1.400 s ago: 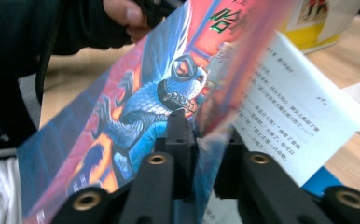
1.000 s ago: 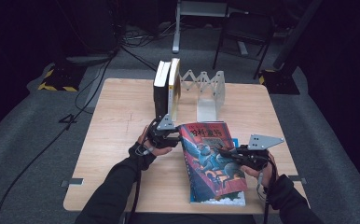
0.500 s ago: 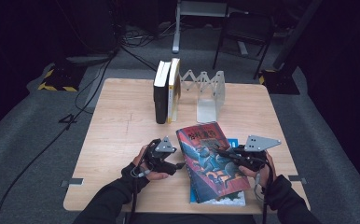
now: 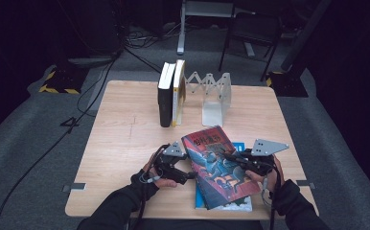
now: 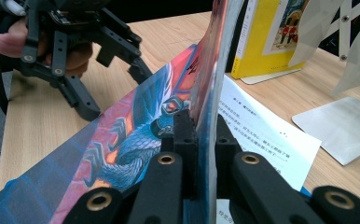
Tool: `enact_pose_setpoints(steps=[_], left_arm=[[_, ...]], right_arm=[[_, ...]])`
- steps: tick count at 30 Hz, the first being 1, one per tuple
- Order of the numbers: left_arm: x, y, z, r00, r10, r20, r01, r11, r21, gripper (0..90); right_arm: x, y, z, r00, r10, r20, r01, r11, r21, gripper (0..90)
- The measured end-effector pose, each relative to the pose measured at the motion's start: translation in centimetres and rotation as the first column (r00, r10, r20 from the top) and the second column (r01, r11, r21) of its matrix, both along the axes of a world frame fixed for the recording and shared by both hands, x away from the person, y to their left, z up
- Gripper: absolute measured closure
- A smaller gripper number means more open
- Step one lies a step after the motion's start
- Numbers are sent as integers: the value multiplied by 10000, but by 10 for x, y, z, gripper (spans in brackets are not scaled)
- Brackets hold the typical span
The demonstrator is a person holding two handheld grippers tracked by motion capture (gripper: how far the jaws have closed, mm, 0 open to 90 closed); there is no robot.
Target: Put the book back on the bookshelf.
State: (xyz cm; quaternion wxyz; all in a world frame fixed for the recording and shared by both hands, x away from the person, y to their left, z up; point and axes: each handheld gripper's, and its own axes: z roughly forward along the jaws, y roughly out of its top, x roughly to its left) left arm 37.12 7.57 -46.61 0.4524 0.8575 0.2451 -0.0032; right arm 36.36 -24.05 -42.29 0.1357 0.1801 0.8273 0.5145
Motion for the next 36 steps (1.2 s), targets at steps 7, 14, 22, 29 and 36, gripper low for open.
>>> enact_pose_setpoints(steps=[7,14,22,29,36], left_arm=[[14,-4,-8,9948,96,-1011,-167,9974,-698,132],[31,-9,-7,9879,588,-1436,-796,9865,-1434,191],[35,-3,48,9945,825,651,-711,9844,-1611,407],[21,-9,82,9627,724,2607,-340,9883,-1489,539],[9,-12,98,9141,882,3958,-199,9846,-1734,614]], right_arm=[[0,-1,0,9999,-44,119,44,10000,24,849],[-4,0,4,9983,216,533,-222,9997,109,848],[-14,-6,23,9888,76,1493,-148,9988,475,831],[-17,-19,32,9824,45,1867,-287,9915,1270,816],[-20,-25,36,9758,168,2181,-516,9866,1547,759]])
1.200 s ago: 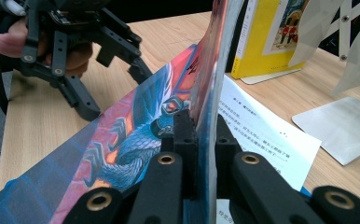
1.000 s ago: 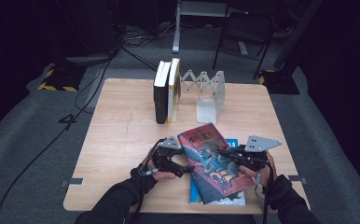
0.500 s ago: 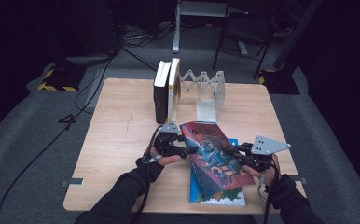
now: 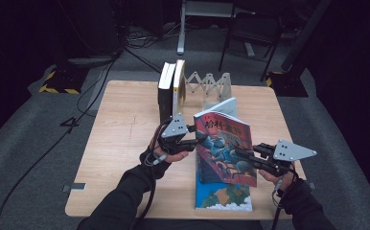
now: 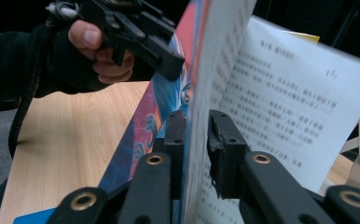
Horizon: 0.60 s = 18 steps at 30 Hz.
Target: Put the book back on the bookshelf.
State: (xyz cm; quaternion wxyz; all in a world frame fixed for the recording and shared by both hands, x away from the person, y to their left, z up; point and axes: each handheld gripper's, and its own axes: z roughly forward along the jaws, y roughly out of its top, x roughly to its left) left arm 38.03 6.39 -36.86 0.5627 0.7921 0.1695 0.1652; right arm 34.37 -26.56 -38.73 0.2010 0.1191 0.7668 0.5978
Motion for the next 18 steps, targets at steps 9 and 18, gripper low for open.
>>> enact_pose_setpoints(steps=[9,18], left_arm=[[-16,-2,2,9929,-484,1088,461,9987,229,629],[-36,-14,-18,9936,-454,1035,415,9984,394,572]], right_arm=[[-4,-6,2,9995,139,-301,-142,9998,-106,843],[-25,-18,-6,9993,317,-174,-322,9990,-298,851]])
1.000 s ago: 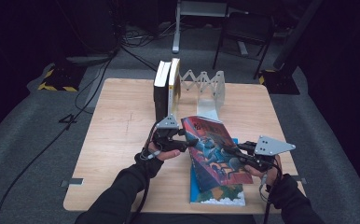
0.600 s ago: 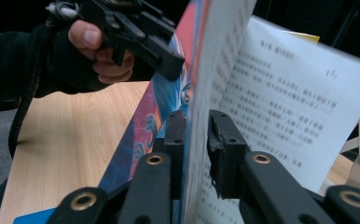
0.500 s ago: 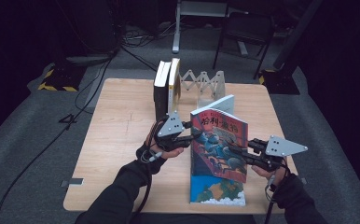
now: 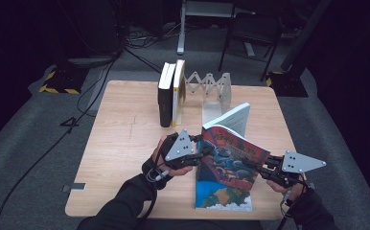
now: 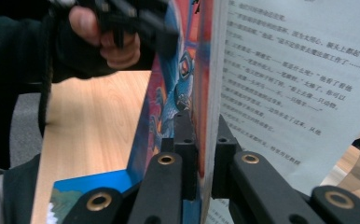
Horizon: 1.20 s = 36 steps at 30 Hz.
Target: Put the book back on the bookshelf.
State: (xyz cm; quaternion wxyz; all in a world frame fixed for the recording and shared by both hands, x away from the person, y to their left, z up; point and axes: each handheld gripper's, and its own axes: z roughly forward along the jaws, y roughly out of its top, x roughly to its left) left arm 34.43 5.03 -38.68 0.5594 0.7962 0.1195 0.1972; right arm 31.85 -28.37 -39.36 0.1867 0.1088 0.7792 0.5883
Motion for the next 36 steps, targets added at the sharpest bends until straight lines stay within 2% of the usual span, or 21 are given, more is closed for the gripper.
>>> enact_pose_setpoints(steps=[1,2,3,5,7,9,11,14,17,18,20,22,24,25,29,30,31,32,33,35,36], left_arm=[[0,-1,-5,9999,-16,-167,17,10000,49,558],[0,-1,-5,9999,-16,-167,17,10000,49,556],[0,-2,-11,9992,-95,-386,97,9999,50,556],[-2,-6,-22,9975,-151,-690,174,9993,320,538],[-2,-7,-24,9972,-148,-727,173,9993,334,531],[-2,-11,-30,9949,-89,-1004,133,9990,429,510],[-3,-16,-33,9941,-36,-1080,92,9986,515,478],[-2,-22,-37,9923,-212,-1221,274,9984,498,462],[-2,-23,-38,9921,-304,-1218,371,9979,533,527],[-3,-22,-37,9934,-300,-1111,375,9971,664,527],[-4,-21,-39,9929,-453,-1101,534,9960,714,649],[-4,-20,-39,9931,-533,-1048,616,9951,778,678],[-7,-21,-38,9936,-722,-867,803,9923,938,699],[-9,-22,-38,9929,-777,-896,859,9921,915,706],[-11,-22,-38,9928,-840,-849,923,9908,993,720],[-12,-22,-38,9924,-843,-897,929,9911,956,722],[-13,-22,-38,9924,-870,-870,952,9909,949,724],[-13,-22,-38,9924,-870,-870,952,9909,949,728],[-14,-23,-39,9907,-955,-972,1037,9912,825,732],[-15,-23,-40,9894,-1011,-1046,1089,9914,727,735],[-16,-23,-40,9893,-1033,-1026,1110,9912,727,737]], right_arm=[[-3,0,0,10000,-15,68,15,10000,-42,851],[-3,0,0,10000,-15,68,15,10000,-42,851],[-4,0,-1,10000,-21,75,21,10000,-13,850],[-7,-2,-2,9999,-13,118,14,10000,-54,850],[-8,-2,-3,9999,14,148,-13,10000,-56,850],[-9,-2,-3,9999,35,169,-34,10000,-41,850],[-12,-1,-3,9996,82,275,-79,9999,-110,849],[-13,-2,-4,9993,30,383,-25,9999,-141,848],[-12,-5,-5,9993,-73,353,77,9999,-110,843],[-12,-5,-5,9993,-73,353,77,9999,-110,843],[-11,-7,-6,9990,-288,343,291,9996,-70,822],[-9,-9,-6,9990,-387,227,386,9992,31,810],[-7,-12,-7,9962,-863,73,862,9962,78,740],[-6,-14,-8,9947,-1031,16,1031,9946,67,717],[-6,-18,-8,9858,-1676,117,1675,9858,107,585],[-7,-20,-8,9828,-1845,122,1843,9828,156,539],[-6,-22,-9,9757,-2183,207,2180,9758,176,493],[-6,-25,-10,9700,-2430,80,2428,9699,187,457],[-4,-26,-12,9659,-2590,4,2590,9658,110,421],[-2,-26,-13,9632,-2688,-54,2688,9632,61,401],[1,-26,-16,9632,-2677,-230,2677,9635,-13,391]])
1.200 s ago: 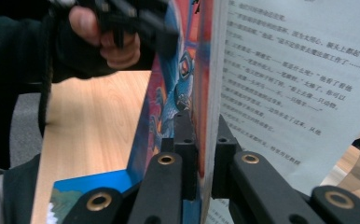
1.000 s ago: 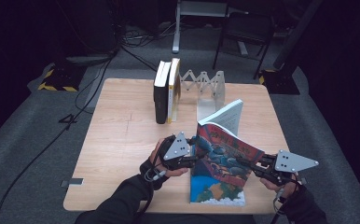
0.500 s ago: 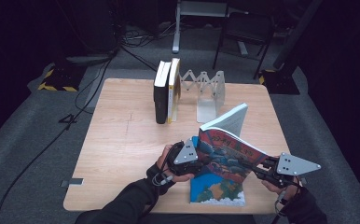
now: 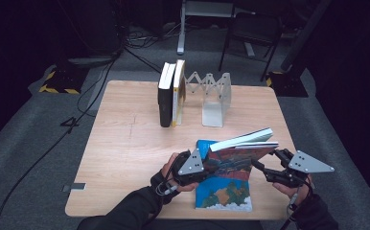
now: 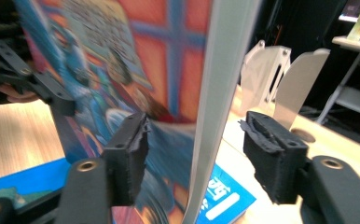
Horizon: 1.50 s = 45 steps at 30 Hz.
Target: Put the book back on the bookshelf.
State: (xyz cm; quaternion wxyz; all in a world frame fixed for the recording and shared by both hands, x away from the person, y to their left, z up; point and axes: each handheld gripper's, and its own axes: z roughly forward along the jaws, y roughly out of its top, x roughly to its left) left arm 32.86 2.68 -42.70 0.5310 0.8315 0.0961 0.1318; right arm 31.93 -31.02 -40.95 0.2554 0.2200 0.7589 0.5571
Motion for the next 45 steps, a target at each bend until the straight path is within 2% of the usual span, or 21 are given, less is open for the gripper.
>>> enact_pose_setpoints(steps=[5,8,10,15,18,28,31,33,37,38,40,42,45], left_arm=[[-2,-1,-1,9999,-117,-71,117,9999,-55,738],[-1,0,-2,9999,-97,-104,95,9997,-224,735],[-1,0,-3,9999,-40,-167,35,9996,-264,730],[0,-5,-3,9997,72,-220,-83,9987,-498,714],[0,-11,-3,9998,69,-180,-80,9979,-638,699],[2,-19,11,9995,318,-27,-318,9874,-1553,677],[3,-21,13,9990,456,28,-446,9861,-1598,670],[4,-21,13,9989,469,-29,-468,9856,-1627,716],[6,-21,15,9990,446,-4,-441,9872,-1531,736],[7,-22,15,9986,520,56,-506,9877,-1479,738],[8,-23,16,9969,771,178,-739,9874,-1399,740],[11,-23,16,9950,993,126,-966,9853,-1409,741],[17,-21,17,9915,1293,171,-1257,9826,-1368,741]], right_arm=[[8,7,-8,9988,152,-467,-161,9997,-175,353],[9,14,-10,9976,404,-569,-416,9989,-199,372],[9,17,-10,9987,243,-440,-259,9990,-375,373],[9,15,-10,9983,223,-532,-233,9996,-179,424],[9,14,-11,9988,277,-409,-285,9994,-190,440],[9,15,-10,9986,258,-453,-268,9994,-213,453],[10,16,-9,9985,267,-477,-275,9995,-174,453],[11,16,-9,9984,271,-499,-278,9995,-132,452],[14,18,-10,9977,261,-632,-262,9997,-11,424],[15,17,-10,9978,313,-590,-315,9995,-24,415],[15,15,-11,9964,312,-782,-313,9995,-1,380],[15,11,-12,9943,415,-987,-408,9991,95,368],[16,3,-15,9925,194,-1205,-208,9997,-101,338]])
